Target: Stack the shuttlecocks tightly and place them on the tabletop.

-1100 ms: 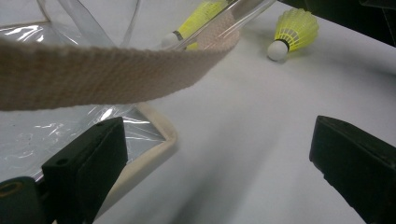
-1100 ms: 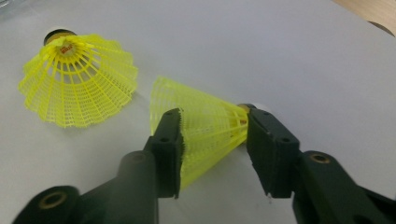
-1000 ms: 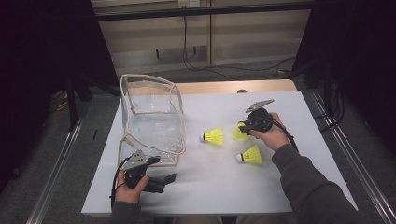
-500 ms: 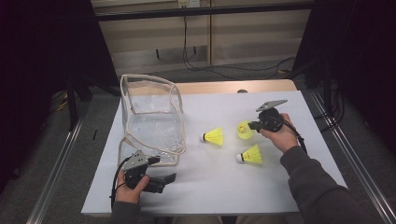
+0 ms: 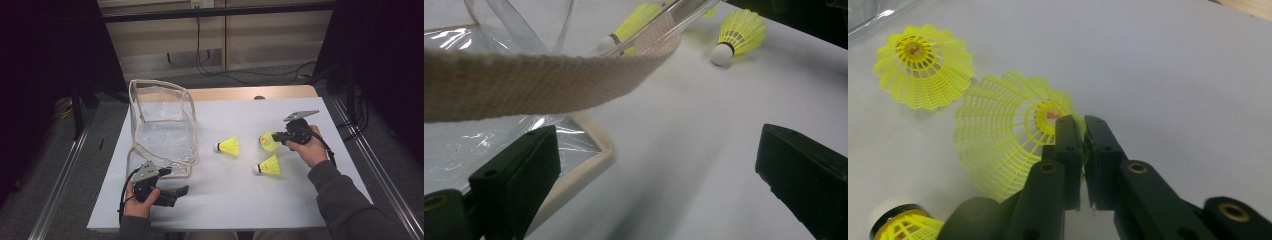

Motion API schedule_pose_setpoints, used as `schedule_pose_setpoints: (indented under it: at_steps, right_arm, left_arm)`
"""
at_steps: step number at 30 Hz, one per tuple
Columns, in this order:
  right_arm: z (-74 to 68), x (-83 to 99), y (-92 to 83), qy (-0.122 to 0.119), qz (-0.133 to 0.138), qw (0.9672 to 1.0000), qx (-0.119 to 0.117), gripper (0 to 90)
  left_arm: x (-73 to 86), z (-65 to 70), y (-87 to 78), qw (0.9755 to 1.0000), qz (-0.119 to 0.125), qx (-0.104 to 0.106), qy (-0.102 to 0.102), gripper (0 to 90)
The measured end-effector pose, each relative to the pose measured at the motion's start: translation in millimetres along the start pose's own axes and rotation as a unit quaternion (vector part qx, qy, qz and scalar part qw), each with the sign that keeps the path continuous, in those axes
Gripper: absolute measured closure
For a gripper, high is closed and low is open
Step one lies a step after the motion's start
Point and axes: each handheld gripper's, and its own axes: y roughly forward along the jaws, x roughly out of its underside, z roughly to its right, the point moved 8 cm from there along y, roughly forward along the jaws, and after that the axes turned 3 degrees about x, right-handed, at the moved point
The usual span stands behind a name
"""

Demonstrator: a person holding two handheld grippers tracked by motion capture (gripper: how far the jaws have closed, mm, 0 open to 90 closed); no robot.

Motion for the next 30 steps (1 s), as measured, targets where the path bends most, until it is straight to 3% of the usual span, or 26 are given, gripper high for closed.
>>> schedule_pose_setpoints:
  at_steps: [7, 13, 19, 22, 24, 26, 30]
  right_arm:
    - [10.0, 1.4, -0.9, 0.007, 0.002, 0.9994, 0.035, 66.9]
    - [17.2, 0.2, -5.2, 0.013, 0.008, 0.9982, 0.057, 63.2]
    - [20.9, 1.7, -8.3, 0.022, 0.008, 0.9976, 0.065, 59.5]
    - [21.2, 3.4, -9.4, 0.023, 0.006, 0.9977, 0.063, 70.5]
    - [20.0, 5.0, -9.7, 0.019, 0.007, 0.9984, 0.053, 85.2]
    - [19.4, 6.8, -9.4, 0.021, 0.006, 0.9987, 0.047, 90.0]
    - [19.3, 10.4, -7.0, 0.028, 0.003, 0.9987, 0.041, 90.0]
  left_arm:
    - [0.1, -0.1, 0.2, 1.0, 0.0, 0.0, -0.001, 4.3]
    - [0.2, 0.1, 0.2, 1.0, 0.0, 0.0, 0.001, 4.3]
    - [-0.1, 0.1, 0.0, 1.0, 0.0, 0.0, 0.0, 4.3]
    - [-0.1, 0.0, -0.6, 1.0, -0.001, -0.001, 0.0, 4.3]
    - [0.0, 0.0, -0.7, 1.0, -0.001, -0.001, 0.001, 4.3]
    - [0.0, 0.0, -0.8, 1.0, -0.001, -0.001, 0.002, 4.3]
    - [-0.2, 0.0, -0.9, 1.0, 0.0, -0.002, 0.0, 4.3]
